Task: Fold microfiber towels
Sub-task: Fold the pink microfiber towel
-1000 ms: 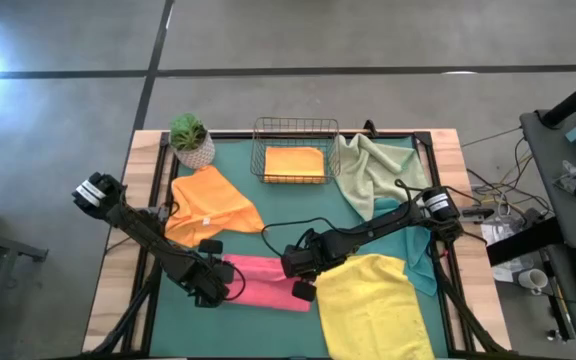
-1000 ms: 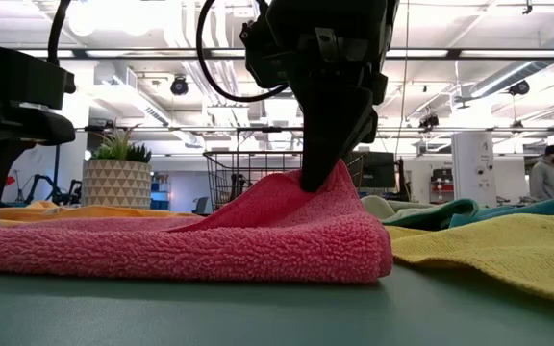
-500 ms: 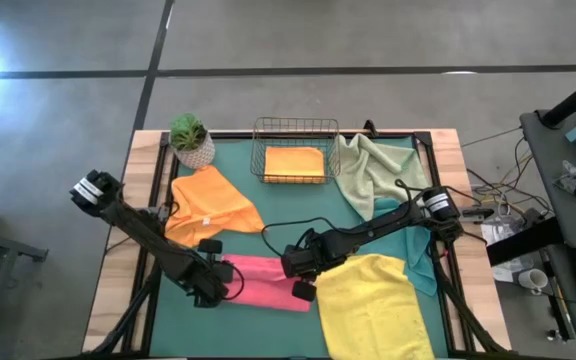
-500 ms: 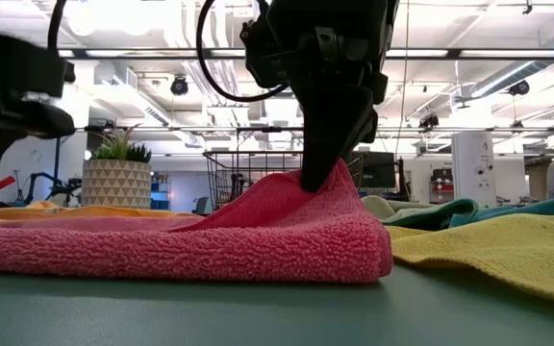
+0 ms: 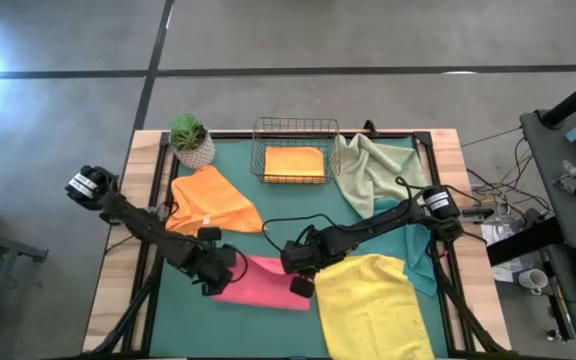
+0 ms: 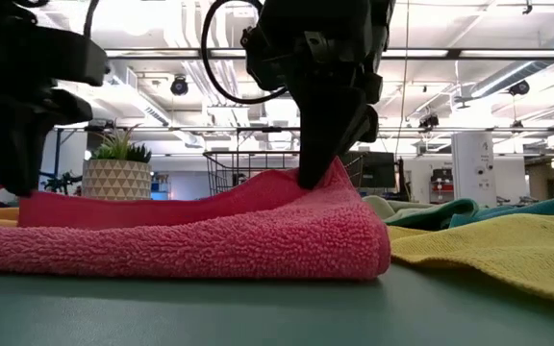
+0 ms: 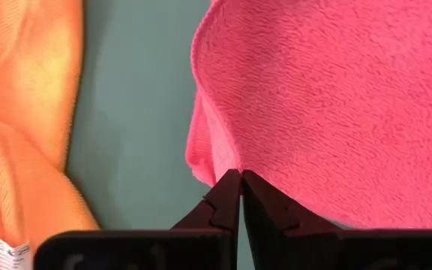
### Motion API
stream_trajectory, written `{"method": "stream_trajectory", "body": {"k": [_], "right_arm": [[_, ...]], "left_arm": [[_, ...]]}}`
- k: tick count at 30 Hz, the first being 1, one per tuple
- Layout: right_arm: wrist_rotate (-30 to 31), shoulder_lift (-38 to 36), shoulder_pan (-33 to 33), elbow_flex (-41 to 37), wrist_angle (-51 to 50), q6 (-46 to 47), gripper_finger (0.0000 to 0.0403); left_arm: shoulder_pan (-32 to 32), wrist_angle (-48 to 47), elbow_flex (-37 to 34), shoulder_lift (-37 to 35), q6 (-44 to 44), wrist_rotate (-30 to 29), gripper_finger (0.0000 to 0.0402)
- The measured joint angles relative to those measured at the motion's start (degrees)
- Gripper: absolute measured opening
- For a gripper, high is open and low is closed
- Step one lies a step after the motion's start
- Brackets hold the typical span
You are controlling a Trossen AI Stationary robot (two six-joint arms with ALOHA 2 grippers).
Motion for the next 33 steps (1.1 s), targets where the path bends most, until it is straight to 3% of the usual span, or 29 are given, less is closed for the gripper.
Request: {"method": "stream_trajectory", "body": {"k": [7, 14, 21, 27, 33], "right_arm": [[0.02, -0.02, 0.00, 0.00, -0.07, -0.03, 0.0016], [0.89, -0.02, -0.02, 0.00, -0.43, -0.06, 0.0081], [1.02, -2.13, -0.10, 0.00, -3.02, -1.56, 0.0144], [1.05, -5.77, -0.26, 0.00, -4.50, -5.63, 0.0160], [2.01, -8.04, -0.26, 0.00, -5.14, -8.67, 0.0152]], "left_arm": [[1.76, 0.02, -0.02, 0.00, 0.13, 1.36, 0.0001], [1.72, 0.05, -0.02, 0.00, 0.15, 1.60, 0.0011], [1.87, -4.05, 1.58, 0.00, 0.13, 3.10, 0.0074], [2.60, -12.34, 7.58, -0.38, 0.17, 10.39, 0.0129], [0.60, 5.57, 7.85, -0.75, -4.49, 11.20, 0.0141]]}}
